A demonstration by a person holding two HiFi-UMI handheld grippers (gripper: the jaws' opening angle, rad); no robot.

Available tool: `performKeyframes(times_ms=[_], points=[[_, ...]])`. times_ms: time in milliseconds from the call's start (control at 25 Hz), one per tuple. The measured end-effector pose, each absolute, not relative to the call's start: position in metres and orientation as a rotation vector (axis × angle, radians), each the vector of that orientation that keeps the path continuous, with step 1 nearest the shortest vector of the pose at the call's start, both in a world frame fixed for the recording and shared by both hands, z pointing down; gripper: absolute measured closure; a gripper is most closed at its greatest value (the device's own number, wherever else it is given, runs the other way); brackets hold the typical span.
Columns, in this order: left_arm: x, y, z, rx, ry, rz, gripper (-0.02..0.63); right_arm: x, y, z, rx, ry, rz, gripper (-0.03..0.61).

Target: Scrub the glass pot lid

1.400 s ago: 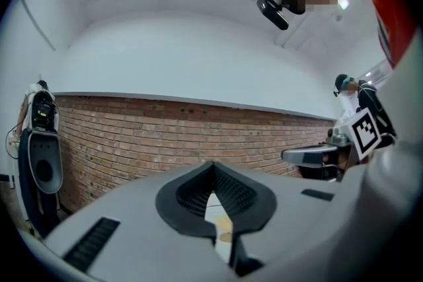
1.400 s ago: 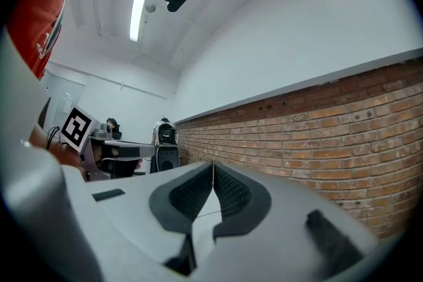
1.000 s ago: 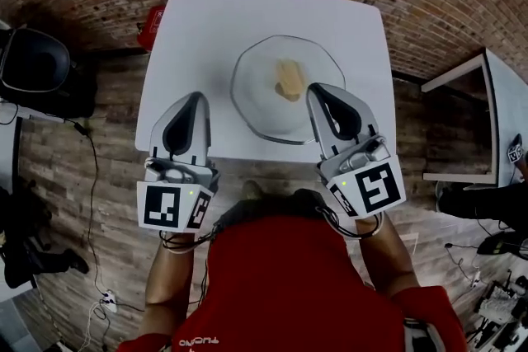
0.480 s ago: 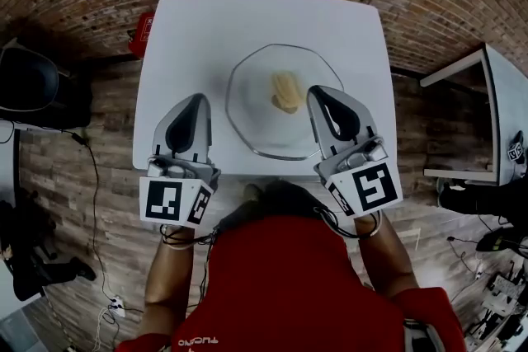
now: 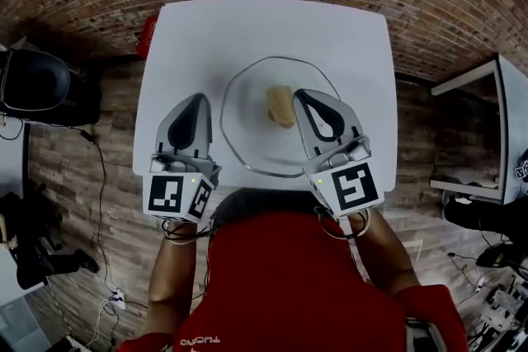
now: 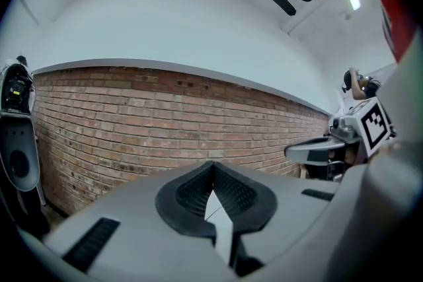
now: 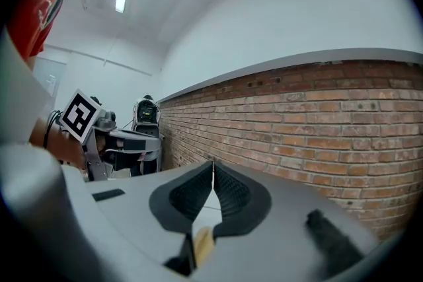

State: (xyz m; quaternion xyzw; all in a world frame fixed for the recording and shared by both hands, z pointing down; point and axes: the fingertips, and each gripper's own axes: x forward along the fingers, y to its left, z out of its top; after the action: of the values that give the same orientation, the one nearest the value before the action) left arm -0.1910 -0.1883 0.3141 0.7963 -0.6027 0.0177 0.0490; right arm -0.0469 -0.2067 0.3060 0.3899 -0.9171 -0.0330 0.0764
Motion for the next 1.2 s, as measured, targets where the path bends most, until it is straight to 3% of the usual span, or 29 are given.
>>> performKeyframes(times_ms=[840,880,960,1080,1200], points=[[-0.204,-0.247,0.409,2.352,-1.453,0.36,0.592,-0.064,-0.25,0.387,1.221,-2.468,0.232,0.546],[-0.204,-0.249,0.414,2.346,-1.42,0.368,0.586,-0.065,-0.251,0.391,1.22,-2.455,0.247,0.545],[-0.202,-0.251,0.425,2.337,-1.345,0.382,0.484,-0.066,-0.252,0.4,1.219,-2.428,0.271,0.545],[-0.201,-0.253,0.441,2.316,-1.265,0.422,0.452,-0.068,-0.253,0.415,1.202,-2.388,0.317,0.47],[-0.201,-0.254,0.458,2.278,-1.199,0.471,0.424,-0.069,-0.254,0.433,1.181,-2.335,0.363,0.436]])
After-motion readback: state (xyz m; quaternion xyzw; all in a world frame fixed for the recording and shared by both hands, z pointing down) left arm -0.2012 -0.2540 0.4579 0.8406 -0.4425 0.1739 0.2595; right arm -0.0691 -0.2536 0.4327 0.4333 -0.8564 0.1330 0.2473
